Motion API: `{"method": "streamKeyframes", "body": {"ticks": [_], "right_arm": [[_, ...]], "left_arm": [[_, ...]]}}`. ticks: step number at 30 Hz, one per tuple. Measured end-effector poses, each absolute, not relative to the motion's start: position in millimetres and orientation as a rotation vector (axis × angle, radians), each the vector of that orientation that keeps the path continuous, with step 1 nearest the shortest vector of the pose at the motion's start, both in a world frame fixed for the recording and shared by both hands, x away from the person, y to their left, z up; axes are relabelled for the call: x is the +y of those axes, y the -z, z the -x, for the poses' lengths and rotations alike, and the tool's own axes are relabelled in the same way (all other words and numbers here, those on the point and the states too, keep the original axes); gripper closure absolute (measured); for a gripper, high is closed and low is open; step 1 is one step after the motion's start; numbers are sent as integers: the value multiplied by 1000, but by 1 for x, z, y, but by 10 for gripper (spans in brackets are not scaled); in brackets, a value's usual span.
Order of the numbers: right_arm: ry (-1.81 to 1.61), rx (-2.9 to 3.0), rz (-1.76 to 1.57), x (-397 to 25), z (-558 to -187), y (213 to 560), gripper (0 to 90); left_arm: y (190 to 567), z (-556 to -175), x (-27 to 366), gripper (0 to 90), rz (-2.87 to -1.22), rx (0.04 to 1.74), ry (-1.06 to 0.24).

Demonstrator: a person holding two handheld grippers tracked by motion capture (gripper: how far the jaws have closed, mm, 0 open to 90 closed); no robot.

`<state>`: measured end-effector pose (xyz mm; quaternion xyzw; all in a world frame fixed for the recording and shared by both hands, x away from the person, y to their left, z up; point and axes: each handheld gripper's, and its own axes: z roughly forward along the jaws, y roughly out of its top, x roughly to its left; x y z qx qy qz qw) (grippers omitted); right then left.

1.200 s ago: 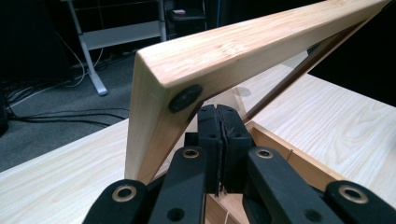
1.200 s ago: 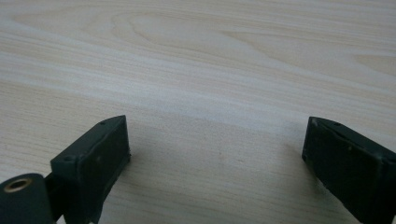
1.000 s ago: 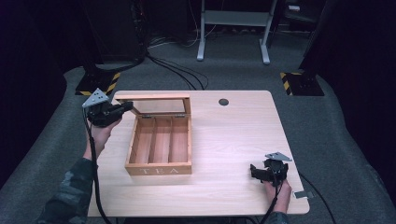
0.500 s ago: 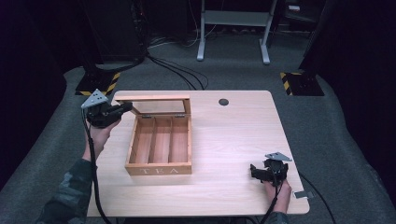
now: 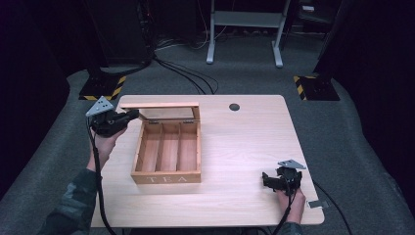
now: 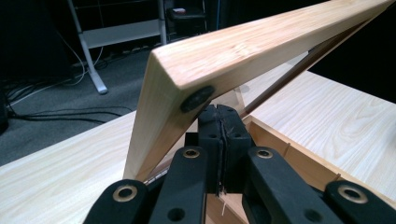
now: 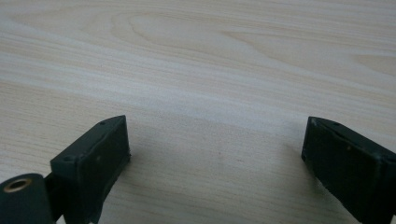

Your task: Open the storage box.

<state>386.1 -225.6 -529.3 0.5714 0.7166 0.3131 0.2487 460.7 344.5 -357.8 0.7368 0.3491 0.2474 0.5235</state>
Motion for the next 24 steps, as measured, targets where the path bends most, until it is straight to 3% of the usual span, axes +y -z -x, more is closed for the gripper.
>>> {"method": "streamKeyframes", "body": {"ticks": [24], "right_arm": [[-852, 1954, -1561, -226, -386, 529, 72]], "left_arm": [[388, -427, 340, 887, -1771, 819, -620]]}}
